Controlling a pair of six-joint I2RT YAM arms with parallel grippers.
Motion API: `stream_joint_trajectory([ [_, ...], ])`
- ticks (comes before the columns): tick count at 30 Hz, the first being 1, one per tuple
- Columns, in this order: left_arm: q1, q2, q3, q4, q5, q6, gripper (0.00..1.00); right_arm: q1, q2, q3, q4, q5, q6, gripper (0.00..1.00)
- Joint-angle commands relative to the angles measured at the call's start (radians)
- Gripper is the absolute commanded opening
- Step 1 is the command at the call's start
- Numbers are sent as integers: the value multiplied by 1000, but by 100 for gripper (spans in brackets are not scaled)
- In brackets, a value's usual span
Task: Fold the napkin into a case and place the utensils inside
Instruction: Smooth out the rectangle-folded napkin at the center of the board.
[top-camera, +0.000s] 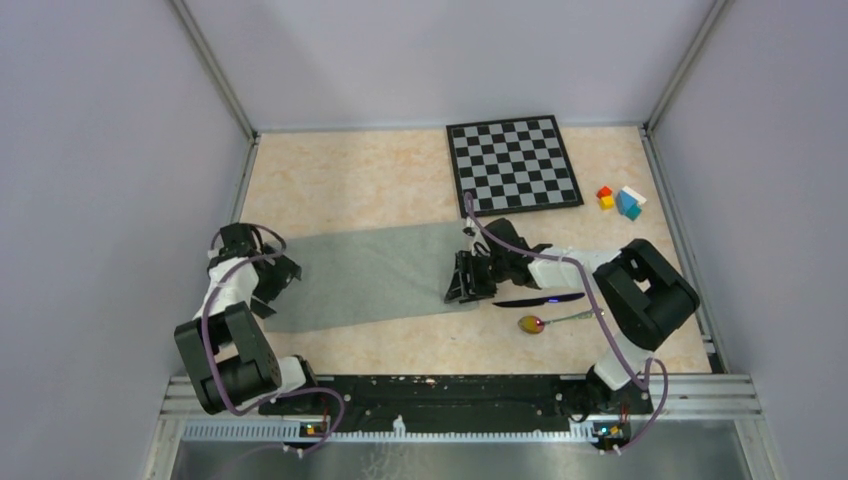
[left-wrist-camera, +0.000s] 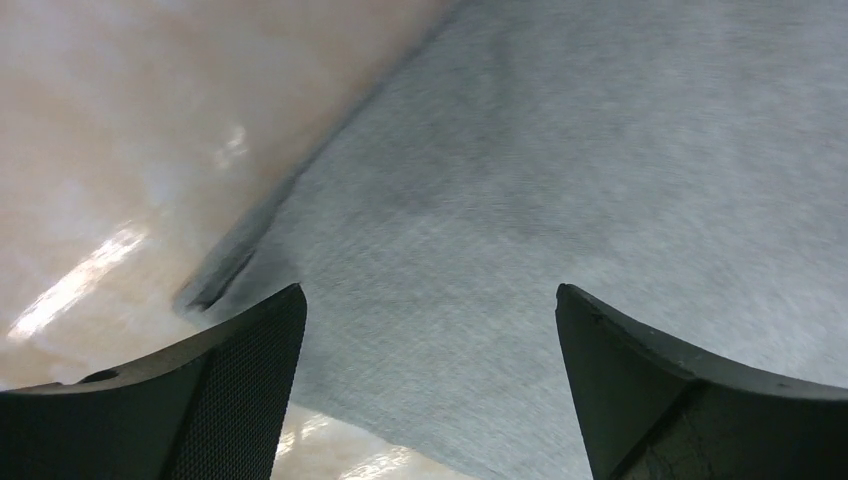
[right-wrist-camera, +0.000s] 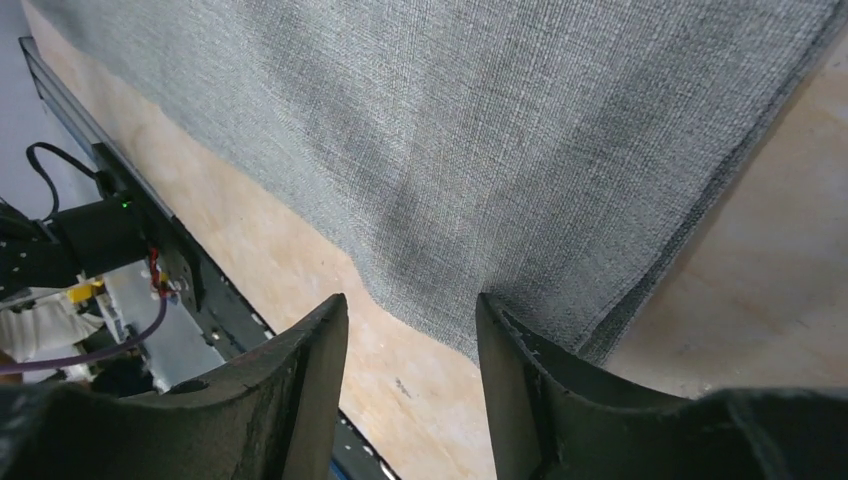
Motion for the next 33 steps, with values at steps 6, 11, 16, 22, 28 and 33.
stream_joint_trajectory([
  [6, -38, -23, 81, -50, -232, -31, 95, 21, -96, 97, -85, 134, -92, 57],
  [11, -89, -106, 100, 210, 108, 135, 99, -32, 34, 311, -44, 65, -81, 63],
  [16, -84, 65, 136, 386, 341, 71, 99, -96, 217, 491, -12, 15, -67, 63],
  [22, -57, 325, 295, 391, 444, 53, 99, -140, 345, 590, 18, -12, -42, 59],
  [28, -27, 461, 345, 386, 404, 85, 99, -165, 423, 614, -5, 49, -93, 57],
  [33, 11, 554, 392, 337, 362, 137, 99, -165, 409, 531, 18, 102, -102, 56],
])
